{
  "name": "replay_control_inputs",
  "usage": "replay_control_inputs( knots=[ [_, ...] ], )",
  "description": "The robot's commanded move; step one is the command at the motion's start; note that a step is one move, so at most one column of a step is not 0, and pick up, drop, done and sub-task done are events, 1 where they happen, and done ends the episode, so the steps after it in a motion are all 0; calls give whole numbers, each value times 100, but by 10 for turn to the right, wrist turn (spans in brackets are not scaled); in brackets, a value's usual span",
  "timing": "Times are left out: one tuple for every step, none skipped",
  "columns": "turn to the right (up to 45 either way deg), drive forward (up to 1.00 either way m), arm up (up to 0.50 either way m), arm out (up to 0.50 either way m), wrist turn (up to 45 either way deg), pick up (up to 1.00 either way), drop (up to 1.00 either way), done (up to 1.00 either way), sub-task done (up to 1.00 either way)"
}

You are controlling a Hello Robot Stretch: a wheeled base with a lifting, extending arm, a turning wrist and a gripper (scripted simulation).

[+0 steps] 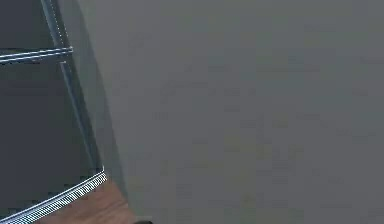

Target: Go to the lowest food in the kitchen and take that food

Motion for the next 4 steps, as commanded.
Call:
replay_control_inputs(
  knots=[
    [-450, 0, 0, 0, 0, 0, 0, 0, 0],
    [-450, 0, 0, 0, 0, 0, 0, 0, 0],
    [-120, 0, 0, 0, 0, 0, 0, 0, 0],
    [0, 65, 0, 0, 0, 0, 0, 0, 0]
  ],
)
